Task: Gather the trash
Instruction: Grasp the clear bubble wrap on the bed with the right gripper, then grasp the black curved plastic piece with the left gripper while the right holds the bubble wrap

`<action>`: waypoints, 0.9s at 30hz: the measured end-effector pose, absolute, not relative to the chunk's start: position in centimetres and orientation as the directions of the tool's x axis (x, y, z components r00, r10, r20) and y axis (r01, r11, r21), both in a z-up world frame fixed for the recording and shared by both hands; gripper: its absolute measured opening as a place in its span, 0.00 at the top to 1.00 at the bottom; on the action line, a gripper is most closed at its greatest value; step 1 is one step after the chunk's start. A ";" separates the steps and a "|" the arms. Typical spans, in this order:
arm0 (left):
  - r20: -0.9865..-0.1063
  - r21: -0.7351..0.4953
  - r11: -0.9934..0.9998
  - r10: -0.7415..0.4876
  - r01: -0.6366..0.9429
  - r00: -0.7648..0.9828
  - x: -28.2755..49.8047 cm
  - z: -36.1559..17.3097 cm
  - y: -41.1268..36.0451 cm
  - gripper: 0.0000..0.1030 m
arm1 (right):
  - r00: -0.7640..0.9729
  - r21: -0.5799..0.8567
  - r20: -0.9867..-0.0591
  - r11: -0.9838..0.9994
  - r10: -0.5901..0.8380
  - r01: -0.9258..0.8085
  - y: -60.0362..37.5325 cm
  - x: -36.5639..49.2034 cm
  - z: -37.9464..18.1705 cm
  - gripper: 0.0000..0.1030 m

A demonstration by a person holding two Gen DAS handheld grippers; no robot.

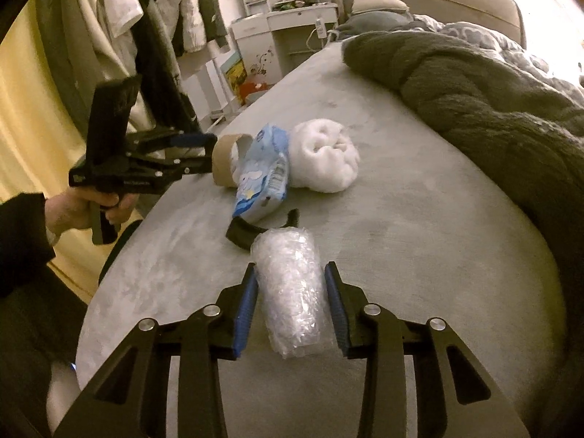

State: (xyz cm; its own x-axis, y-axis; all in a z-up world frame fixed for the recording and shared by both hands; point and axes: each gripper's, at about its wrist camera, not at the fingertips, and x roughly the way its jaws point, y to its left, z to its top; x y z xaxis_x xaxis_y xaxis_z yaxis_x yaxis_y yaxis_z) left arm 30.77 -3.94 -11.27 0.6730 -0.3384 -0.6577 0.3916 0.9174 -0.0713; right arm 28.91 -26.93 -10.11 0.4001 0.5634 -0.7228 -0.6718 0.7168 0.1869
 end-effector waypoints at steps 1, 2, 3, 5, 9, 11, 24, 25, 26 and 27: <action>-0.659 -0.069 0.918 -0.336 0.391 0.672 30.8 -11.3 -4.1 0.37 | 0.403 0.194 -0.719 0.721 0.566 -0.665 -27.3 28.9 -10.0 0.64; -0.662 -0.067 0.918 -0.335 0.391 0.671 30.8 -11.4 -4.2 0.39 | 0.405 0.202 -0.715 0.722 0.570 -0.662 -27.4 29.1 -9.8 0.64; -0.664 -0.066 0.918 -0.333 0.390 0.670 30.8 -11.5 -4.2 0.40 | 0.405 0.210 -0.711 0.723 0.575 -0.659 -27.5 29.1 -9.8 0.64; -0.664 -0.074 0.920 -0.332 0.384 0.670 30.9 -11.5 -4.2 0.43 | 0.405 0.219 -0.708 0.725 0.579 -0.653 -27.7 29.2 -9.6 0.64; -0.663 -0.102 0.929 -0.331 0.356 0.672 31.1 -11.4 -3.9 0.51 | 0.413 0.223 -0.707 0.734 0.575 -0.641 -28.1 29.3 -9.5 0.64; -0.664 -0.094 0.930 -0.324 0.354 0.674 31.1 -11.4 -4.1 0.52 | 0.417 0.220 -0.707 0.738 0.571 -0.638 -28.2 29.3 -9.4 0.64; -0.689 -0.048 0.931 -0.294 0.362 0.662 31.0 -12.6 -4.5 0.39 | 0.426 0.208 -0.720 0.756 0.547 -0.620 -28.3 29.4 -9.7 0.64; -0.690 -0.042 0.932 -0.288 0.361 0.664 31.0 -12.7 -4.6 0.40 | 0.428 0.207 -0.720 0.758 0.546 -0.618 -28.3 29.5 -9.7 0.64; -0.688 -0.041 0.933 -0.286 0.359 0.666 31.1 -12.6 -4.6 0.44 | 0.429 0.207 -0.720 0.759 0.545 -0.617 -28.3 29.5 -9.7 0.64; -0.686 -0.040 0.934 -0.285 0.356 0.669 31.1 -12.5 -4.6 0.50 | 0.429 0.206 -0.720 0.759 0.545 -0.617 -28.3 29.5 -9.7 0.64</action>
State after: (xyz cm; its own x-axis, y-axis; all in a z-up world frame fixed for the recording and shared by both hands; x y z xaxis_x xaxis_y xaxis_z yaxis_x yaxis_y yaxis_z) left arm 31.08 -4.63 -12.54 0.6690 -0.2850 -0.6865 0.3562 0.9335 -0.0404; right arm 29.55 -28.33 -9.71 0.4292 0.5448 -0.7204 -0.6175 0.7591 0.2062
